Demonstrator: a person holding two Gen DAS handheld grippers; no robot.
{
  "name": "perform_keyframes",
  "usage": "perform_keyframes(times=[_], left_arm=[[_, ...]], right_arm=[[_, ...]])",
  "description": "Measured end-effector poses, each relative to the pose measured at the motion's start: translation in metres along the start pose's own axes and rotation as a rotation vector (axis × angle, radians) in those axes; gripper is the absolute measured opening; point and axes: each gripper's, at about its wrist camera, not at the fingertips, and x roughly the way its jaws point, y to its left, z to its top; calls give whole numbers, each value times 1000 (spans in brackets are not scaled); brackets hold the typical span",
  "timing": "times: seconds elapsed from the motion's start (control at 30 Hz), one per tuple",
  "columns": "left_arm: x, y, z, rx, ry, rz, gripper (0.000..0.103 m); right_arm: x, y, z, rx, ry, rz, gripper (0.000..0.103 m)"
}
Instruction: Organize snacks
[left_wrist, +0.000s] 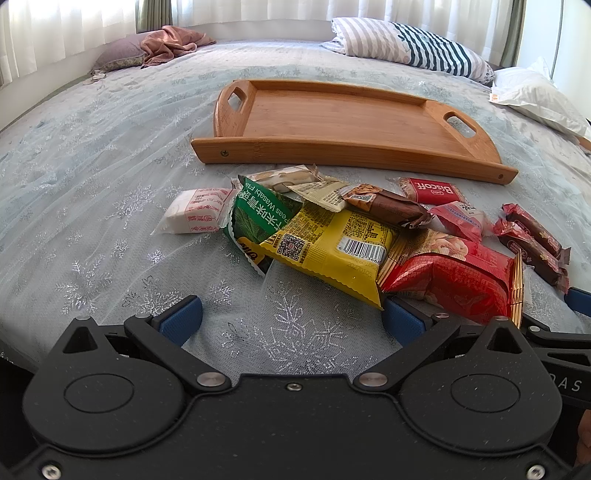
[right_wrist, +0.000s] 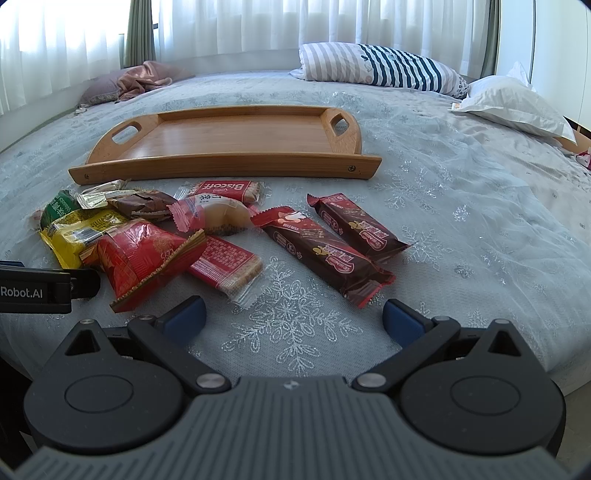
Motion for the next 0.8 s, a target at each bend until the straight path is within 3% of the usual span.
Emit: perform_keyframes(times=[0.43,0.57,0.67,0.8], left_arm=[[-5,3,-5,30,-52,-16,103],[-6,3,-4,43,-63,-22,103],[-13,6,0,28,-73,-61,102],[-29,11,5,10,-147,-107,98]], right_arm=[[7,4,10,-4,58,-57,103],[7,1,17,-4,82,-37,103],[0,-9,18,42,57,-3,103],[-12,-17,13,83,-8,18,103]])
